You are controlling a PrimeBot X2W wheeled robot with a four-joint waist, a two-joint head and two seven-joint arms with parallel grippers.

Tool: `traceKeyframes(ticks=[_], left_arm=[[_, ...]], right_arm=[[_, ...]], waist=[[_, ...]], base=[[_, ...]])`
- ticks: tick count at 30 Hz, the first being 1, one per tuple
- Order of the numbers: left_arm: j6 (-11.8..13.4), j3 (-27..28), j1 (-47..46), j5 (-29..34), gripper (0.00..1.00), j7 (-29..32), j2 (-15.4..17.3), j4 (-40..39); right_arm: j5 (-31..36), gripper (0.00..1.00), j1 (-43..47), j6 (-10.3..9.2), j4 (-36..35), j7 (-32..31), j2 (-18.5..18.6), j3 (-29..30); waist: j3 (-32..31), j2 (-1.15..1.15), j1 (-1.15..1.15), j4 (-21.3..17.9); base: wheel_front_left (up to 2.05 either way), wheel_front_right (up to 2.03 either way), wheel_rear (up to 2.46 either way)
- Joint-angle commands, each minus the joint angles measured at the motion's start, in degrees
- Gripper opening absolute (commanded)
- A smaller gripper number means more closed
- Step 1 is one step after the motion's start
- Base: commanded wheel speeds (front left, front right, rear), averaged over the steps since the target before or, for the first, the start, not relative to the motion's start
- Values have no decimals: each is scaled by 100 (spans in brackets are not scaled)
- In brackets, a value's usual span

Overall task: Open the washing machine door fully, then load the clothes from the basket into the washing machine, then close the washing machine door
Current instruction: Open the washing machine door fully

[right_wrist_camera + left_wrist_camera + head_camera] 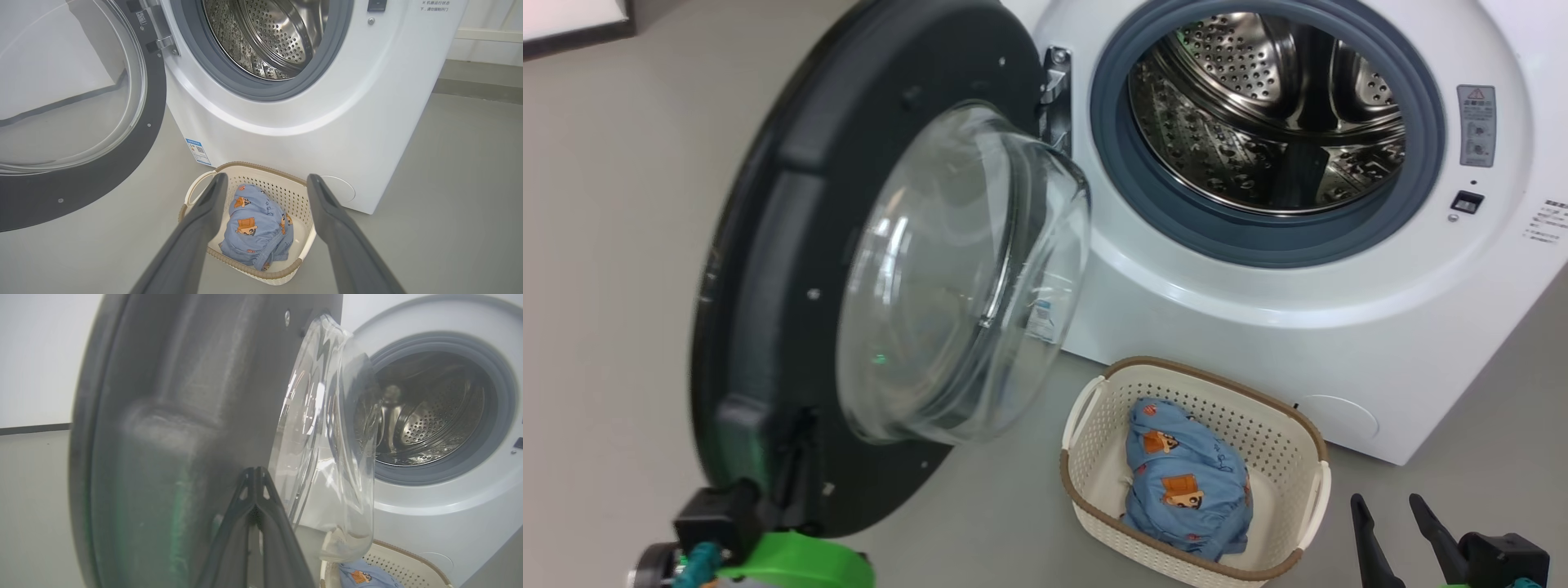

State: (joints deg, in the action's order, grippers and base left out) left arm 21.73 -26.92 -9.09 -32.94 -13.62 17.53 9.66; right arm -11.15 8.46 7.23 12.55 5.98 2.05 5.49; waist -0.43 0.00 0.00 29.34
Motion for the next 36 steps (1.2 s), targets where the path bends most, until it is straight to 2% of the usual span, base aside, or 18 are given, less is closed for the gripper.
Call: traceKeyframes(ticks=[1,8,20,36], left_arm=[[72,436,-231,-93,0,-35,273,77],[-12,853,-470,-244,0,-79,503,637],[61,1509,-833,-374,0,-122,794,1455],[-88,2054,-1490,-531,0,-135,1102,2590]], right_arm=[[-92,100,-232,25,-116,73,83,-141],[-112,100,-254,25,-93,89,83,-165],[-137,100,-271,25,-88,42,83,-124],[-45,100,-422,25,-222,-64,83,-51]], waist=[[3,0,0,-88],[2,0,0,-389],[85,0,0,-924],[454,0,0,-1297]], base=[[0,0,0],[0,0,0],[0,0,0],[0,0,0]])
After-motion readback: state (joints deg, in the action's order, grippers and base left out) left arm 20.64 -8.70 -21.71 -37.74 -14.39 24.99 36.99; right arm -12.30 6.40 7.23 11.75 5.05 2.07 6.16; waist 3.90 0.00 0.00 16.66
